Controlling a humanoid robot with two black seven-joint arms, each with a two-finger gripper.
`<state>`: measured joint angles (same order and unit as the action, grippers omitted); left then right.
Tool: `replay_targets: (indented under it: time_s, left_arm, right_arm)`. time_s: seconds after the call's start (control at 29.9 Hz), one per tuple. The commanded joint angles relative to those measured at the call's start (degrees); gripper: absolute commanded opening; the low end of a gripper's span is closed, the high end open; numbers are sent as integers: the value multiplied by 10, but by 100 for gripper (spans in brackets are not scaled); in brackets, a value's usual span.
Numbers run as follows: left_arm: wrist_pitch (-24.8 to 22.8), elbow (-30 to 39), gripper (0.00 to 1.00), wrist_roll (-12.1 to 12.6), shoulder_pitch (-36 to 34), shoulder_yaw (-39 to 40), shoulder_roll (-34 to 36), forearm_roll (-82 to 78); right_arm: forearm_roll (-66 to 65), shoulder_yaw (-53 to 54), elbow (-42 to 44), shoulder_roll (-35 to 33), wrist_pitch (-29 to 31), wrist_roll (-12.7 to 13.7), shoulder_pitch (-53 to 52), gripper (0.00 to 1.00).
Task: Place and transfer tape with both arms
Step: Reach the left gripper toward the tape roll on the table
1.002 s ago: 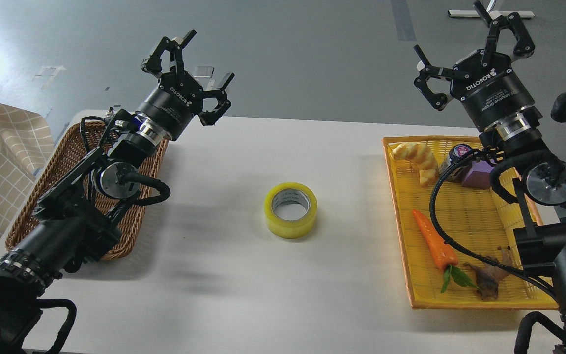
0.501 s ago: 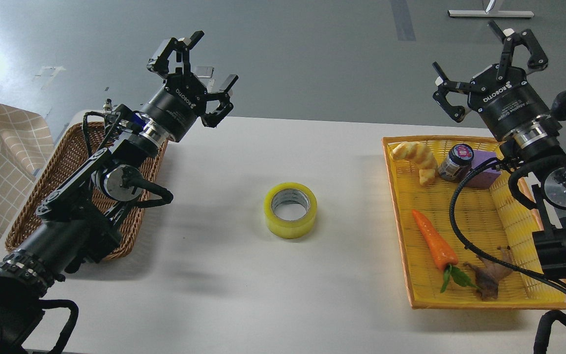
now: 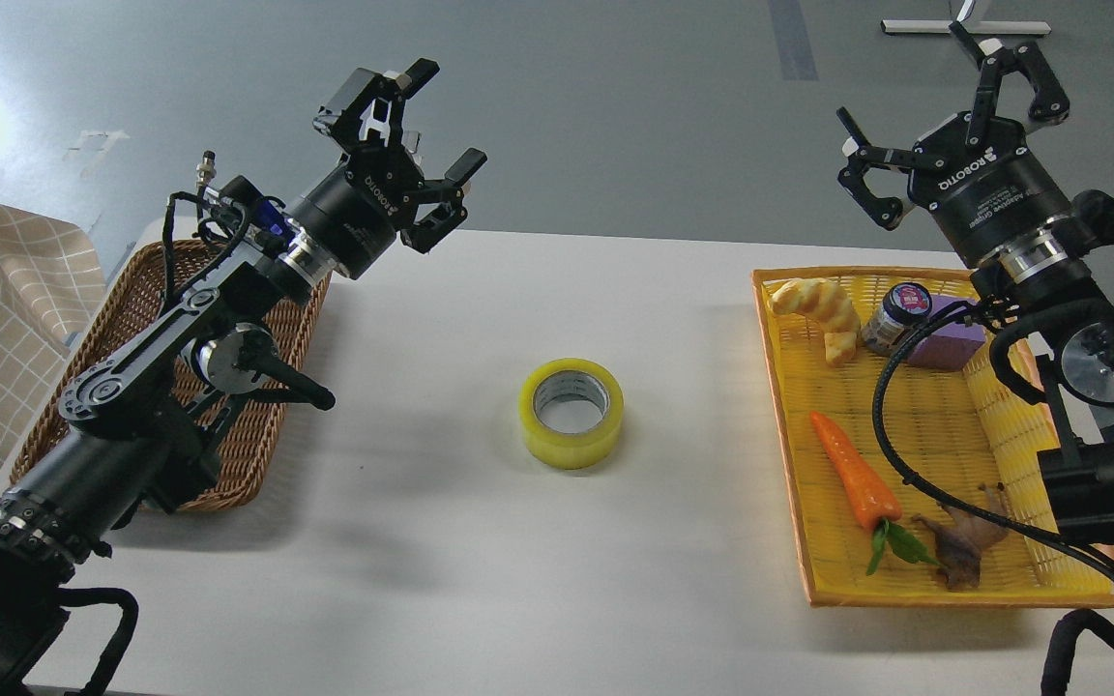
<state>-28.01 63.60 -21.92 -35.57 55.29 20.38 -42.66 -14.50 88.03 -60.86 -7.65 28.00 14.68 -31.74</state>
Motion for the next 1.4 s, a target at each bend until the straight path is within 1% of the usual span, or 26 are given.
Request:
replay_targets:
  time_s: [0.0,0.07,0.13,0.2,0.3,0.47,0.6,0.7,0.94,1.14,1.24,1.37]
  left_arm:
    - [22,55,100,-14,1,-5,28,-44]
    - [56,81,100,-14,0,-10,43,-76]
    - [73,108,100,-14,0,-9,55,-114]
    - [89,129,100,-15,1,-10,64,-143]
    - [94,142,100,-21,0,-10,72,-180]
    - [100,145,100,-22,-1,-10,77,-255]
    - [163,144,100,-22,2,-15,80,-346]
    - [185,141,100,-22,5,-23,80,-385]
    - [203,141,100,-19,3,-26,78,-468]
    - [203,137,100,-18,3,-66,95,-588]
    - [204,135,100,-13,4,-90,100,-661]
    - [204,133,100,10,5,-111,99,-705]
  right_arm:
    - [0,0,0,0,0,0,3,100]
    - [0,0,-1,4,0,0,6,100]
    - [0,0,-6,4,0,-1,9,100]
    - [0,0,-9,4,0,0,14,100]
    - [0,0,-9,4,0,-1,19,100]
    - [0,0,-12,4,0,0,28,100]
    - [-1,0,-21,4,0,-1,38,100]
    - [-1,0,-26,4,0,-1,41,100]
    - [-1,0,-26,7,0,-1,41,100]
    - [-1,2,-26,7,0,-1,41,100]
    - [-1,2,-26,6,0,-1,41,100]
    - [-2,3,-24,5,0,-1,43,100]
